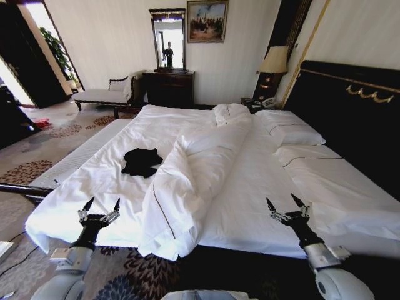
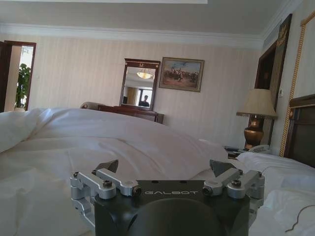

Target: Fold the clothes on the bed.

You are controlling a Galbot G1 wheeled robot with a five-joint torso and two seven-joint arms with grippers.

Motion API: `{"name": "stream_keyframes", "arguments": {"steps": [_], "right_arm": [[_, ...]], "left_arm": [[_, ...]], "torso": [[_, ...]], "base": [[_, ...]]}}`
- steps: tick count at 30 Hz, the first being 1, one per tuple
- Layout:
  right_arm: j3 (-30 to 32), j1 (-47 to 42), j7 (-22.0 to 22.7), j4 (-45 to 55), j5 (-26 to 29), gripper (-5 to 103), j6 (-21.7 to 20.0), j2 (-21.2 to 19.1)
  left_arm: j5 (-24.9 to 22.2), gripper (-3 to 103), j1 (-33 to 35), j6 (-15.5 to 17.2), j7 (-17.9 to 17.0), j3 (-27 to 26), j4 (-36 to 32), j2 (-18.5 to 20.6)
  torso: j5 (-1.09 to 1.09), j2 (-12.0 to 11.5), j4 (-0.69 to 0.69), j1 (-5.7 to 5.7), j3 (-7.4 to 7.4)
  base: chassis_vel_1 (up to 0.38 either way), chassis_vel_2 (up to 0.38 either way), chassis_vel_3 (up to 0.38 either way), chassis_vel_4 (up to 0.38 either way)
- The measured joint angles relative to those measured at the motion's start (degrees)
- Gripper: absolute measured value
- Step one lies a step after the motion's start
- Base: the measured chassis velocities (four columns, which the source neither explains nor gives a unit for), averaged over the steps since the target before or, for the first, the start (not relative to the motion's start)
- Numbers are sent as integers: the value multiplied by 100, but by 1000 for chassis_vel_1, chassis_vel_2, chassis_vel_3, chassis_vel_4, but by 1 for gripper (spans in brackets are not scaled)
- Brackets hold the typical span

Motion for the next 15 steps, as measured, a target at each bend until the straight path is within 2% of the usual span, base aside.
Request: {"name": "stream_keyframes", "arguments": {"steps": [7, 15], "right_arm": [[-1, -6, 13, -4, -69, 100, 23, 22], [3, 1, 36, -17, -78, 100, 34, 24]], "left_arm": [[6, 99, -4, -23, 7, 5, 58, -6], [9, 99, -4, -24, 8, 19, 43, -14]], "torso": [[1, -1, 0, 2, 1], [0, 0, 0, -2, 0]], "base": [[-136, 139, 124, -127], [-25, 24, 21, -29]]}}
